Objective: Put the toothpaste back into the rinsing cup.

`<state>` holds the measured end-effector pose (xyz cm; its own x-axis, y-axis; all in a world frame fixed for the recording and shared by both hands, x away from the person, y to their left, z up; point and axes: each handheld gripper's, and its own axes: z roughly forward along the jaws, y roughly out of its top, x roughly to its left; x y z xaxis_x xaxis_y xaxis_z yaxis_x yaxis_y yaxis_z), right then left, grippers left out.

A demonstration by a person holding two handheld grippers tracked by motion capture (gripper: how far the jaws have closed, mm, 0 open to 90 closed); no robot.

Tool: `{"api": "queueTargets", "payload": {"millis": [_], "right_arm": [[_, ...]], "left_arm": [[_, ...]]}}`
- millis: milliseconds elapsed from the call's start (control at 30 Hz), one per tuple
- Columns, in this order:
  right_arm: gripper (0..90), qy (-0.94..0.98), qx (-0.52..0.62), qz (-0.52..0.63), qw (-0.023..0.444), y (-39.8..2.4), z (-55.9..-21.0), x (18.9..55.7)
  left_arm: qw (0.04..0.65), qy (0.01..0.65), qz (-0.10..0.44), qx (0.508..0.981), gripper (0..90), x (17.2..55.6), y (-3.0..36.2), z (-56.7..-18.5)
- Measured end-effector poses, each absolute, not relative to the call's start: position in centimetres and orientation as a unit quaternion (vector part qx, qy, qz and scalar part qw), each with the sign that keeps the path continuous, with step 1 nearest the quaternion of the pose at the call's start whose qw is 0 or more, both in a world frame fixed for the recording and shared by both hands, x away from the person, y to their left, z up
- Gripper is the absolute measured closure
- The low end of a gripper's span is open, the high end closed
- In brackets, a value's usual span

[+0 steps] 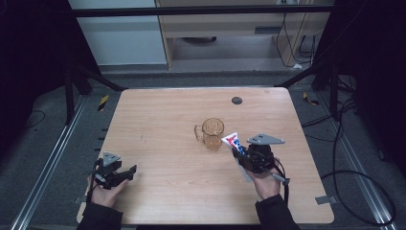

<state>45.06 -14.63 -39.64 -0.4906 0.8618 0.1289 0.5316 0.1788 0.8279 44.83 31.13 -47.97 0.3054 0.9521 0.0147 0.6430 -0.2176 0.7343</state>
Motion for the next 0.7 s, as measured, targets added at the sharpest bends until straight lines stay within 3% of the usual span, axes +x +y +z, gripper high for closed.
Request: {"api": "queueTargets", "payload": {"millis": [700], "right_arm": [[71.9, 0.635, 0.463, 0.556, 0.269, -12.3, -35.2, 49.6]], "left_arm": [[0.327, 0.537, 0.246, 0.738, 35.0, 44.7, 31.2, -47.8]]}}
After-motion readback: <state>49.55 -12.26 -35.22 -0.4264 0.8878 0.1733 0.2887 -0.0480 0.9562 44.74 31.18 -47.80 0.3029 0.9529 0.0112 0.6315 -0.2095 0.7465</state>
